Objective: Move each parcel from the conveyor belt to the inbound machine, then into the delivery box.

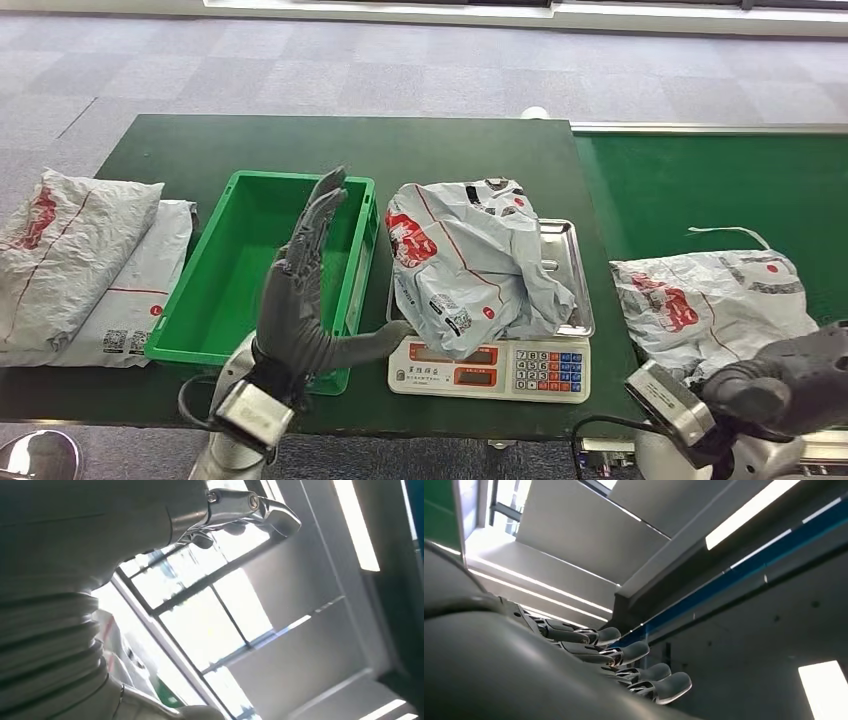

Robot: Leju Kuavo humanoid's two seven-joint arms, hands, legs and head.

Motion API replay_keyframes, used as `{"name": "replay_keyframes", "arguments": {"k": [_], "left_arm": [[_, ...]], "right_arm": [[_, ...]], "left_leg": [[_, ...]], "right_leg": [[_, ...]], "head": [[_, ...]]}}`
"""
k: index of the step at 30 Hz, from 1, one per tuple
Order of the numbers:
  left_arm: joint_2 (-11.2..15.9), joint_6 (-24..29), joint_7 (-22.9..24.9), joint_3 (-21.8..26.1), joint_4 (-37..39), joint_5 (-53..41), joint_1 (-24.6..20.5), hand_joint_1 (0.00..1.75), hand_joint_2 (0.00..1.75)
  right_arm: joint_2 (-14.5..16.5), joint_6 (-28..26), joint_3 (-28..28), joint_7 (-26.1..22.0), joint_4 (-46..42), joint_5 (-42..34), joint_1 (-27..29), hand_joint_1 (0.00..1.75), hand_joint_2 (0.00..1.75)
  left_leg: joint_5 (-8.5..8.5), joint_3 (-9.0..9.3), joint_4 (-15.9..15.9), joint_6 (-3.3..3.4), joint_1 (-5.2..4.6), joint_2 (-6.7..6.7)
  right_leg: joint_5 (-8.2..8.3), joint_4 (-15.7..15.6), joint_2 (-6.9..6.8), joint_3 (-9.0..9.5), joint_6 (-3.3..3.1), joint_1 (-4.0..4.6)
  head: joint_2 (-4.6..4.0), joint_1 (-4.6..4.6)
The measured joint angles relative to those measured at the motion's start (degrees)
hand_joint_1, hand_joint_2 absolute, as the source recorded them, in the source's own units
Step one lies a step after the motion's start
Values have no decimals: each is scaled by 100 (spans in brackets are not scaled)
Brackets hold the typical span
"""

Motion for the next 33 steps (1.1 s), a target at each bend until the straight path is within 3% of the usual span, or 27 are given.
{"name": "replay_keyframes", "arguments": {"k": [4,9,13,18,24,33], "left_arm": [[-29,565,498,0,881,-1150,-687,0,175],[-143,675,602,217,2652,-2236,-1923,0,175],[-264,684,952,291,3811,-2515,-2688,0,175],[-380,541,1198,215,4871,-2820,-3295,0,175],[-510,-827,1115,-90,6135,-3029,-3779,0,175],[-593,-2282,1111,-485,7134,-3181,-3928,0,175]], "right_arm": [[8,5,-29,-344,-212,-417,27,0,0],[9,18,66,-442,-183,-594,10,0,0],[10,24,309,-154,-93,-356,-39,0,0],[10,25,413,-348,61,-628,-72,0,0],[10,25,421,-593,320,-1048,-111,0,0],[10,23,419,-425,496,-1013,-142,0,0]], "left_leg": [[10,2,0,-3,0,0],[26,-5,0,-1,2,-2],[31,-7,0,-4,2,-2],[31,-12,0,-4,2,-7],[30,-14,0,-4,1,-6],[30,-15,0,-4,2,-7]], "right_leg": [[10,0,2,0,-2,1],[25,2,1,-3,-2,3],[30,3,5,-5,-3,3],[30,3,0,-7,-3,2],[29,3,4,-10,-2,1],[29,3,1,-9,-2,4]], "head": [[0,-1],[0,0],[0,0],[0,0],[0,0],[0,0]]}}
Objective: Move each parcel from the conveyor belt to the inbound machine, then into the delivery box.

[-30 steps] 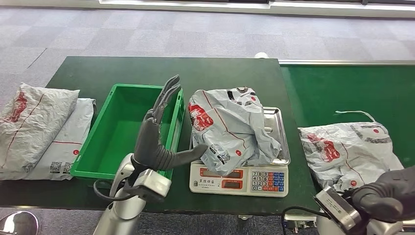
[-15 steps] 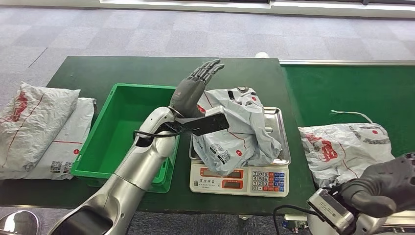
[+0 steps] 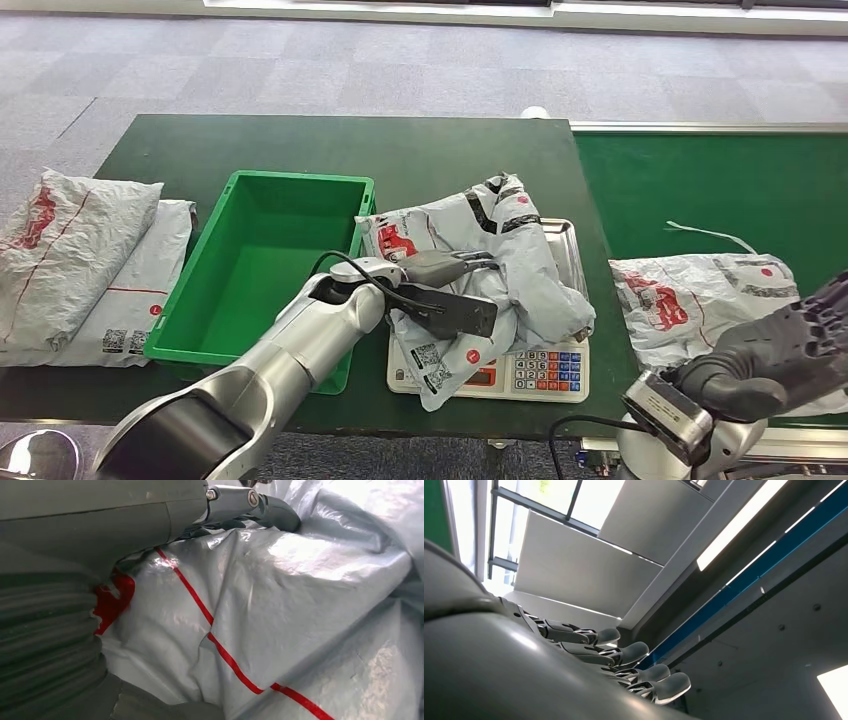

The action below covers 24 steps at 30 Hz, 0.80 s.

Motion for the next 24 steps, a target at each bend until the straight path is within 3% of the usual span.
{"name": "replay_keyframes", "arguments": {"k": [6,10,14,24], "left_arm": [[-60,-252,6,-173,202,-62,-28,0,175],[-77,-254,-5,-219,269,-73,-50,175,175],[-85,-21,-78,-232,303,16,-53,175,175],[-16,1240,-420,-110,184,795,-88,175,175]], "right_arm": [[0,-1,-1,-11,8,-22,0,0,0],[0,-1,-2,-14,8,-28,-1,0,0],[0,-1,-6,89,7,95,2,0,0],[0,-3,-22,388,-49,414,17,0,0]], "left_leg": [[0,0,0,0,0,-2],[1,1,0,1,-1,-2],[1,3,0,2,-1,-3],[1,1,0,1,0,-1]], "right_leg": [[0,0,-1,3,1,-1],[0,0,-2,4,1,-2],[1,0,-2,5,1,-1],[1,0,-1,0,1,-1]], "head": [[0,0],[0,0],[0,0],[0,0]]}}
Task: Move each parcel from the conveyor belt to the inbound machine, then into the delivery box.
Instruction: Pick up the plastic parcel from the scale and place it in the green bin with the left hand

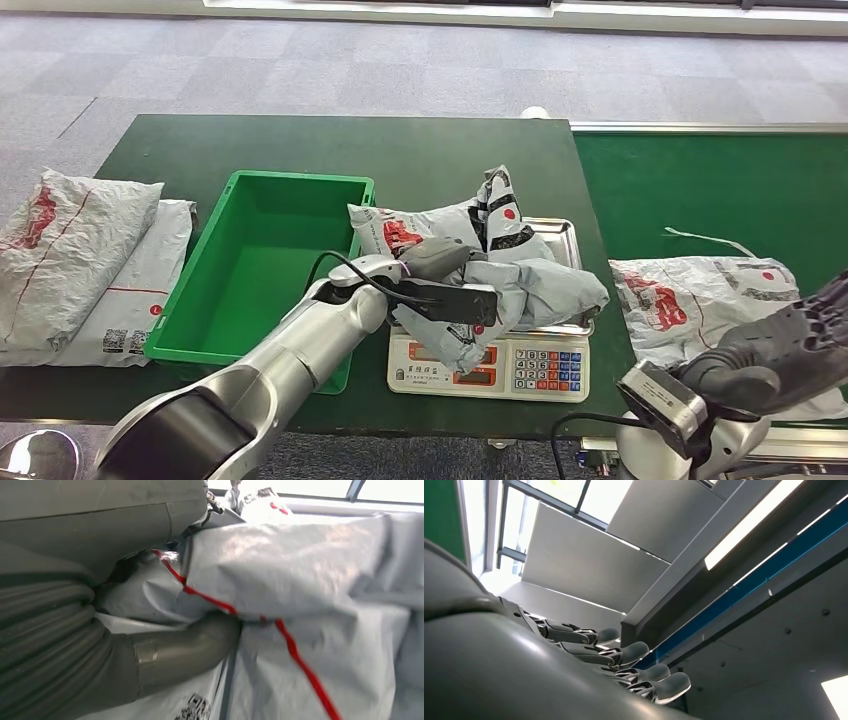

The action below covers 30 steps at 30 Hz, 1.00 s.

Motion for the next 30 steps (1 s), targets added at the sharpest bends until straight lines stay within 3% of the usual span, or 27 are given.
{"name": "replay_keyframes", "arguments": {"k": [9,12,21,25,30], "left_arm": [[188,236,-373,338,-288,486,-118,175,175],[268,669,-211,467,-436,481,-142,175,175],[612,2939,1903,513,-813,-1045,-362,175,175],[786,3146,3010,460,-921,-1965,-448,175,175],[1035,2751,4086,398,-1017,-2837,-479,175,175]], "right_arm": [[0,0,-86,-32,0,-106,16,0,0],[0,0,-134,-45,-9,-122,25,0,0],[4,-1,-319,-147,-98,-157,64,0,0],[4,0,-332,-67,-110,-57,66,0,0],[5,0,-332,160,-111,145,65,0,0]], "left_leg": [[0,0,0,0,0,1],[0,0,0,0,0,1],[1,-1,0,-1,1,3],[1,-2,0,-2,1,4],[2,-3,0,-2,2,6]], "right_leg": [[0,0,0,-2,0,0],[0,0,2,-3,0,0],[1,2,6,-7,-2,1],[1,3,7,-7,-2,1],[1,4,7,-7,-2,1]], "head": [[0,0],[0,0],[0,0],[0,0],[0,0]]}}
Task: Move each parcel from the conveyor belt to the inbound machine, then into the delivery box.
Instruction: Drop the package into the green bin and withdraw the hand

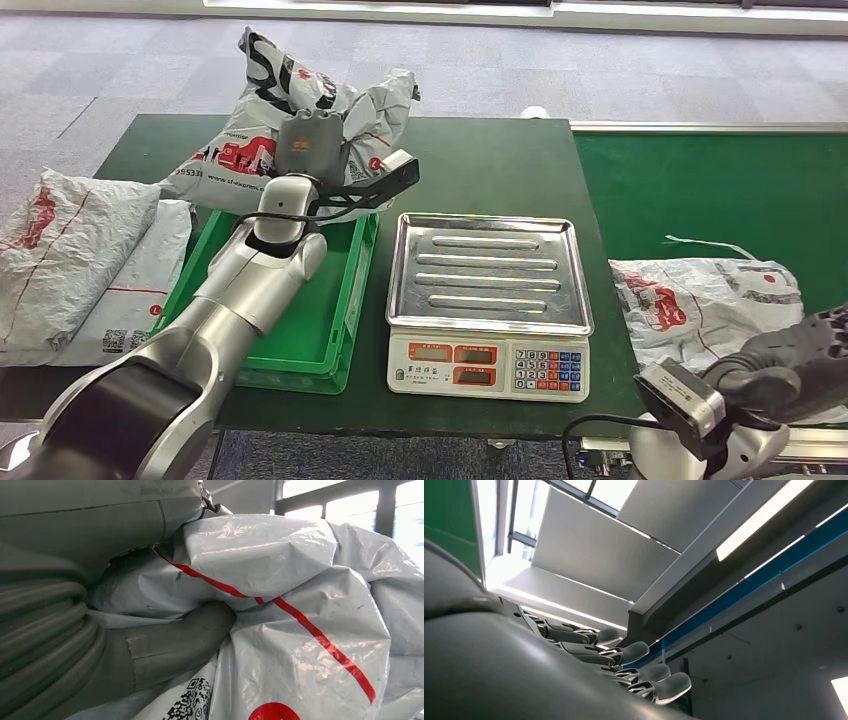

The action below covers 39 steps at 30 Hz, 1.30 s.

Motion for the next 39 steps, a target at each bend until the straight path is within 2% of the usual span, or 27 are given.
{"name": "replay_keyframes", "arguments": {"k": [4,16,19,29,33,39], "left_arm": [[197,-268,345,18,-11,-208,29,175,175],[479,-403,238,384,-200,-190,410,175,175],[548,-369,149,635,-402,-219,757,175,175],[689,-422,-420,1354,-1669,-286,2436,175,175],[698,-647,-685,1559,-2100,-262,2968,0,175],[684,-704,-1031,1786,-2399,-227,3265,0,175]], "right_arm": [[0,0,0,160,-4,153,0,0,0],[2,0,0,287,-32,272,3,0,0],[2,0,0,339,-58,315,9,0,0],[2,0,0,314,-111,269,16,0,0],[2,0,0,302,-111,250,17,0,0],[2,0,-5,269,-123,236,21,0,0]], "left_leg": [[0,-1,0,0,0,1],[0,-5,0,-1,-1,1],[-1,-3,0,-1,-1,4],[-4,-11,-2,-3,1,7],[-4,-13,-1,-3,1,6],[-4,-12,-2,-3,1,6]], "right_leg": [[0,1,1,0,0,0],[0,1,2,-3,0,-1],[-2,1,5,-5,-1,0],[-7,1,6,-15,-4,0],[-8,0,5,-20,-4,0],[-7,0,5,-19,-5,1]], "head": [[0,-1],[0,0],[0,-1],[0,0],[0,0],[0,0]]}}
